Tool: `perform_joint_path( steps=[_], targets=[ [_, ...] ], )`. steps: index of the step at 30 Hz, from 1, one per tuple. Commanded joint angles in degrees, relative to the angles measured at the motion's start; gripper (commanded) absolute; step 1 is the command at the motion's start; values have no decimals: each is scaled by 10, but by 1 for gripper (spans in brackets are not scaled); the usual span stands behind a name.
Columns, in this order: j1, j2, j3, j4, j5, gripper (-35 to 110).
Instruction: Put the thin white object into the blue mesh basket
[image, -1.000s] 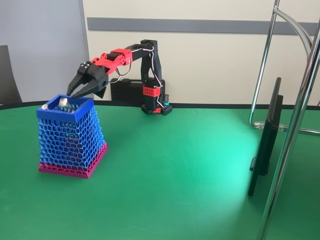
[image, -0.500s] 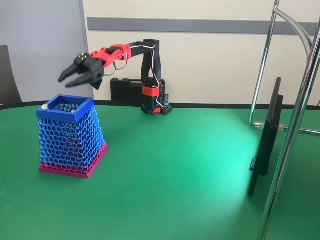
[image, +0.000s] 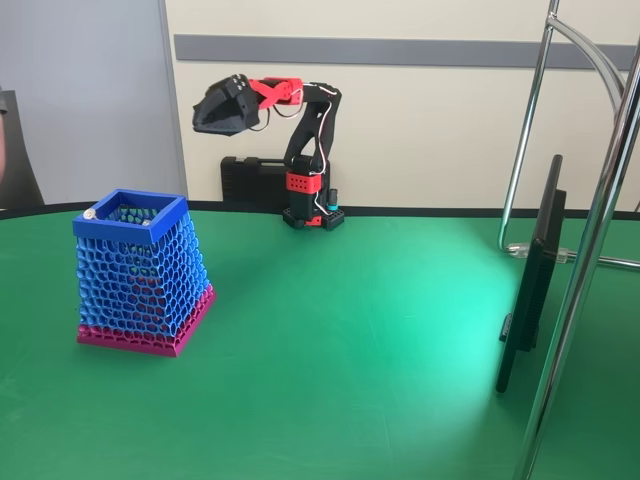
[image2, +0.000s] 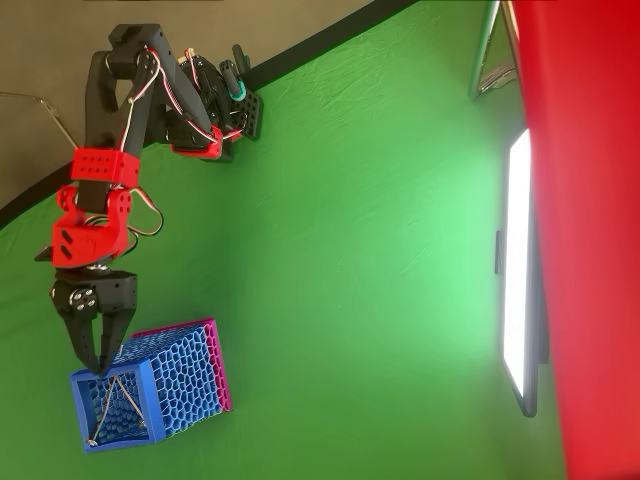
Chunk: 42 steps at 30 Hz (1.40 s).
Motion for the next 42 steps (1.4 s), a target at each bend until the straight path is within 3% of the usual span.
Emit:
perform_joint_path(
  steps=[1, 7, 11, 26, 42],
  targets=[
    [-20, 61, 54, -21, -65, 1],
    [-104, 171, 210, -16, -195, 1],
    [-161, 248, 300, 18, -230, 1],
    [-243, 462, 557, 105, -274, 1],
    [-265, 607, 564, 367, -232, 1]
  ],
)
